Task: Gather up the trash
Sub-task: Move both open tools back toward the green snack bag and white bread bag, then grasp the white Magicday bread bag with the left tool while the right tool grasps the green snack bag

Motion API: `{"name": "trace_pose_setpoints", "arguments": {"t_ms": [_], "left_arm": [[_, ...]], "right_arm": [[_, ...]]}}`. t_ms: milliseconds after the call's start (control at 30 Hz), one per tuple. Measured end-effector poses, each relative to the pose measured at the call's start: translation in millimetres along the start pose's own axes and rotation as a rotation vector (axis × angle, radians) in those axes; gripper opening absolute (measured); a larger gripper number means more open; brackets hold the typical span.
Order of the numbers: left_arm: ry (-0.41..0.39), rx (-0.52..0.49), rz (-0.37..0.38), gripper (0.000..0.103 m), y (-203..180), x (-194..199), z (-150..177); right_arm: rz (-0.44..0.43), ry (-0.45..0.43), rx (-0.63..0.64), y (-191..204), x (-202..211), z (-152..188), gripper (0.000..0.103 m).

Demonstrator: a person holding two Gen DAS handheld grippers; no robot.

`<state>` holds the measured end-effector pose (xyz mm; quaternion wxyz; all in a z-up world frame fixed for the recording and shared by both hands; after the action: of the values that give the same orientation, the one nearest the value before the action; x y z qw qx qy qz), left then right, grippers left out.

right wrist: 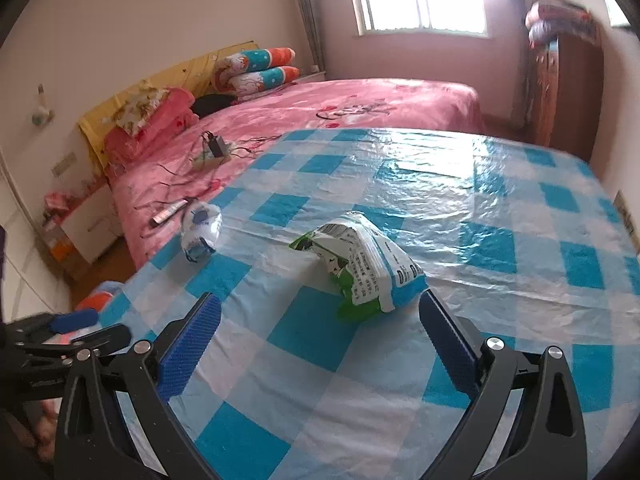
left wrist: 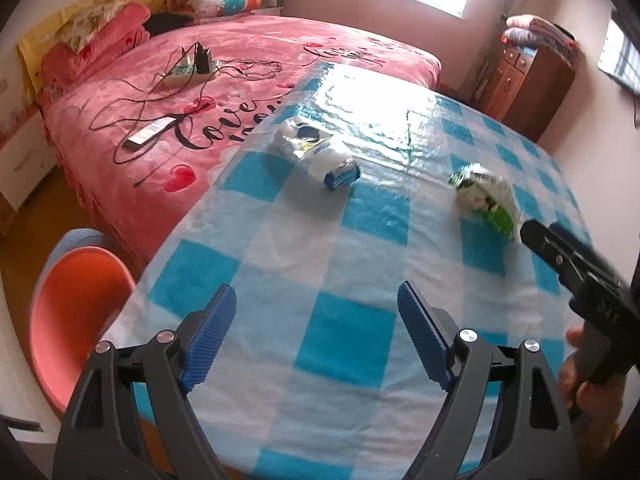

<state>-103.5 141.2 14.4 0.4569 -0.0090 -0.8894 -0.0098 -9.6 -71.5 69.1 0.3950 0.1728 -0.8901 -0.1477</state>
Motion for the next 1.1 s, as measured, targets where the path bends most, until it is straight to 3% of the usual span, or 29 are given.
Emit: {"name": "trace_pose_setpoints", "arguments": {"t_ms": [333, 567, 833, 1100], "left_arm": [[-0.011, 0.094, 0.034, 0.083, -4.8, -35.2, -43.2], [-0.023, 0.181, -0.001, 0.083, 15.2, -64.3, -71.0], [-0.02, 0.152, -0.072, 0.083, 19.1, -95.8, -89.2], [-0.02, 0.123, -0.083, 0.078, 21.3, -109.3, -100.2]], "right_arm": [[-0.083, 0.077, -0.176, -44.9, -20.0, -29.8, 0.098], [-0.1, 0.134, -0.147, -35.5, -40.1, -29.6, 0.098], [-0.034, 0.125, -0.081, -22.6, -52.3, -28.3, 0.098], [0.061, 0.12, -0.022, -11.8, -67.0, -28.0, 0.098]]}}
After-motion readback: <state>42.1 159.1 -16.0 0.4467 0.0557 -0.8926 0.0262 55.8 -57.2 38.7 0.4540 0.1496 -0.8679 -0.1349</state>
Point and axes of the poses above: each gripper's, at about its wrist camera, not at the fingertips, and x roughly against the way its jaws point, y to its left, z to its underside, the point moved 4 cm from there along -x, roughly the way its jaws point, and after that the axes turned 15 degrees about -x, right-handed, at the moved point
